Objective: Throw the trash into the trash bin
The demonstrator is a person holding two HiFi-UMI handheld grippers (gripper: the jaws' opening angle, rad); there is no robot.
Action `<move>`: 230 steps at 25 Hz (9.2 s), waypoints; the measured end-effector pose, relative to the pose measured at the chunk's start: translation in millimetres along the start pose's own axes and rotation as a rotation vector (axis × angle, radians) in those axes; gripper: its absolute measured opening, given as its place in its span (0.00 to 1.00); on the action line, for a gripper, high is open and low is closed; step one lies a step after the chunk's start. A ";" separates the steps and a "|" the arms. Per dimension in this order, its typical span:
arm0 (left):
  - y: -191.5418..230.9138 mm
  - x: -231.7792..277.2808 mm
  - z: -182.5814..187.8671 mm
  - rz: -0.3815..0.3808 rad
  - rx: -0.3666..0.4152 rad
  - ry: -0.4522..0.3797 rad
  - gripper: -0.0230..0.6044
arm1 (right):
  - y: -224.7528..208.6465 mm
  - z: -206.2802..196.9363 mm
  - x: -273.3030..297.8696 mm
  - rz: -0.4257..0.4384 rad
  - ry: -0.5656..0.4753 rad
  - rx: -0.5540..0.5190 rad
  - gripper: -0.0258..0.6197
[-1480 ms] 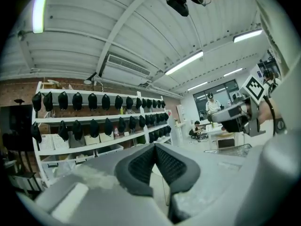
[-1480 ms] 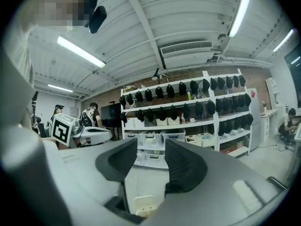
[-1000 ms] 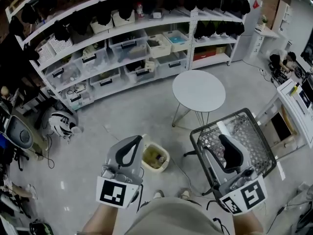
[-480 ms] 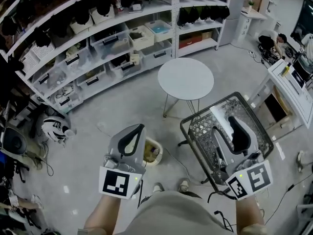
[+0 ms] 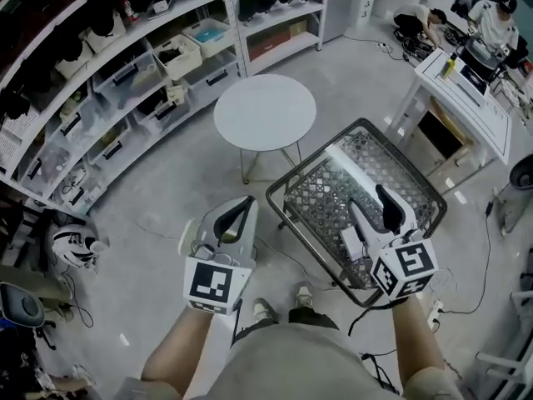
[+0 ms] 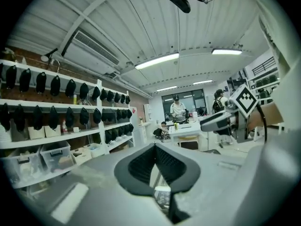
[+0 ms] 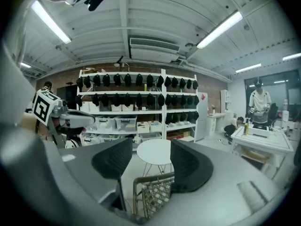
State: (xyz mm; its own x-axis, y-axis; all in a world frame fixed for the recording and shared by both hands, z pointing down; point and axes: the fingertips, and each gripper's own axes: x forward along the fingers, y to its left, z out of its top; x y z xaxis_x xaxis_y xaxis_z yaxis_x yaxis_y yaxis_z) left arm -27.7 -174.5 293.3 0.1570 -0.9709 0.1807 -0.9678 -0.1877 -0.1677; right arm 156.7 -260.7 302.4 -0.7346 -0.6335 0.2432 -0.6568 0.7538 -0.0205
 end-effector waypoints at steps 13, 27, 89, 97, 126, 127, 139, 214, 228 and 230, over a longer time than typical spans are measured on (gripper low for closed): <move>-106.2 101.4 -131.4 -0.223 -0.123 0.283 0.04 | -83.2 -242.0 10.8 -0.094 0.392 0.160 0.49; -153.6 115.2 -255.2 -0.236 -0.270 0.548 0.04 | -79.4 -412.5 16.0 -0.019 0.700 0.187 0.62; 137.7 -174.5 -153.1 0.408 -0.310 0.315 0.04 | 224.7 -27.3 160.5 0.495 0.188 -0.198 0.52; 161.2 -212.0 -194.2 0.477 -0.352 0.358 0.04 | 307.6 -74.3 189.2 0.643 0.293 -0.203 0.52; 136.4 -200.0 -557.0 0.418 -0.616 0.666 0.04 | 388.1 -496.1 278.1 0.678 0.923 -0.241 0.52; 134.3 -201.4 -569.6 0.415 -0.622 0.675 0.04 | 391.3 -509.4 280.8 0.674 0.932 -0.244 0.52; 102.7 -191.6 -668.6 0.390 -0.694 0.710 0.04 | 375.1 -636.2 311.6 0.541 1.002 -0.307 0.52; 160.6 -233.1 63.3 0.504 0.000 -0.043 0.04 | 240.5 185.4 18.4 0.478 -0.314 -0.154 0.28; 116.0 -225.9 86.5 0.511 -0.015 -0.127 0.04 | 220.2 182.8 -10.7 0.487 -0.298 -0.183 0.08; 112.7 -221.8 78.7 0.507 -0.014 -0.108 0.04 | 218.5 175.2 -9.2 0.476 -0.278 -0.201 0.07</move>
State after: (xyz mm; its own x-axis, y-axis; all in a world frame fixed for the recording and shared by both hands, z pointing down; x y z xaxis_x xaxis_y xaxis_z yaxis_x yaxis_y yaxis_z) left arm -156.1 8.0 158.0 -0.3141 -0.9491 -0.0212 -0.9297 0.3121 -0.1956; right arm -9.9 -120.8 125.8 -0.9756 -0.2190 -0.0121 -0.2188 0.9676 0.1264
